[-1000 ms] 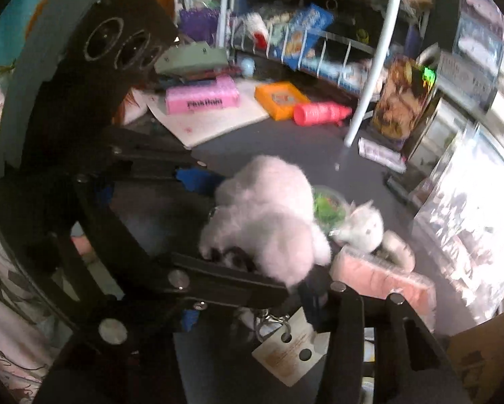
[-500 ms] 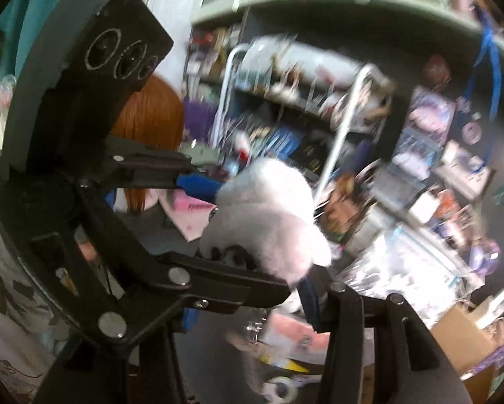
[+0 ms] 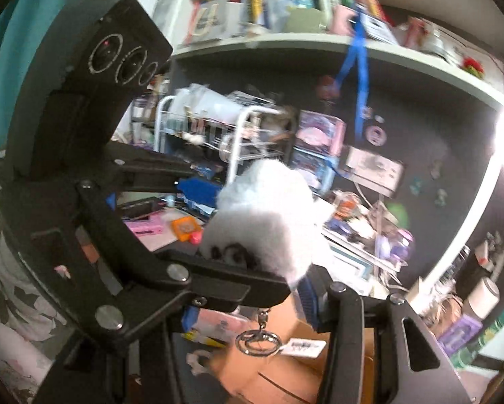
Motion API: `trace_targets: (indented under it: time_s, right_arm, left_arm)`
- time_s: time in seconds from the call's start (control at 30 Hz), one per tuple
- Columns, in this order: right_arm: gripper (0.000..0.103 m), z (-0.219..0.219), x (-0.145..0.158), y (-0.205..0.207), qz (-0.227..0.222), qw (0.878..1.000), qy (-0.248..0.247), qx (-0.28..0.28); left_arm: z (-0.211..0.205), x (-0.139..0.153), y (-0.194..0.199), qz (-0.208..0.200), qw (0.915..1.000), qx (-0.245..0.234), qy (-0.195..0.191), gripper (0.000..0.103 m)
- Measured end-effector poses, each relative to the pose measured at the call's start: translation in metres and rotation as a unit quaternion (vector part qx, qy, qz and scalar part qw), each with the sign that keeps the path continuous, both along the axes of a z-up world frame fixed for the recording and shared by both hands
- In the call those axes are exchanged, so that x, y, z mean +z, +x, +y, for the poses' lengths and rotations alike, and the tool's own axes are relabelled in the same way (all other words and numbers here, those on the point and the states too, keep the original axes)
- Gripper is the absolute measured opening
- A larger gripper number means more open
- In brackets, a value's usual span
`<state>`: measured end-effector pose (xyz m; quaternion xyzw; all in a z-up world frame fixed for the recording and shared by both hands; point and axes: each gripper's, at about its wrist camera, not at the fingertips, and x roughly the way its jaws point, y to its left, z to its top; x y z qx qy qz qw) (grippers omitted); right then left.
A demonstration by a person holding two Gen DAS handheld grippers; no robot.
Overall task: Organize objects
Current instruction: 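Carry the plush into the cardboard box and open the left gripper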
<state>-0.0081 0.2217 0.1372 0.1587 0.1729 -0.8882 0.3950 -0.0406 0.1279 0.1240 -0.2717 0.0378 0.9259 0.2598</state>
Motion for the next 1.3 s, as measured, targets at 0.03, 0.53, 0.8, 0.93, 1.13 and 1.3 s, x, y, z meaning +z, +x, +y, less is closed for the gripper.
trace_targets:
  time_s: [0.03, 0.53, 0.8, 0.93, 1.13, 1.3]
  right_arm:
    - [0.045, 0.007, -0.001, -0.005, -0.005, 1.0, 0.0, -0.007]
    - [0.045, 0.035, -0.071, -0.086, -0.207, 0.976, 0.054, -0.042]
    - [0.047, 0.036, -0.093, -0.096, -0.26, 0.961, 0.087, -0.044]
    - [0.06, 0.037, -0.092, -0.097, -0.257, 0.96, 0.096, -0.054]
    - [0.061, 0.041, -0.08, -0.091, -0.222, 0.969, 0.081, -0.069]
    - [0.061, 0.046, -0.052, -0.062, -0.163, 0.985, 0.028, -0.053]
  left_arm:
    - [0.007, -0.003, -0.008, -0.011, 0.9999, -0.006, -0.001, 0.075]
    - [0.044, -0.089, -0.081, -0.219, 0.9749, -0.037, -0.021, 0.075]
    - [0.051, -0.101, -0.086, -0.25, 0.967, -0.029, -0.043, 0.08]
    - [0.049, -0.099, -0.088, -0.247, 0.9677, -0.014, -0.049, 0.089]
    - [0.035, -0.078, -0.075, -0.211, 0.9772, -0.008, -0.021, 0.089]
    - [0.005, -0.043, -0.04, -0.141, 0.99, 0.003, 0.005, 0.094]
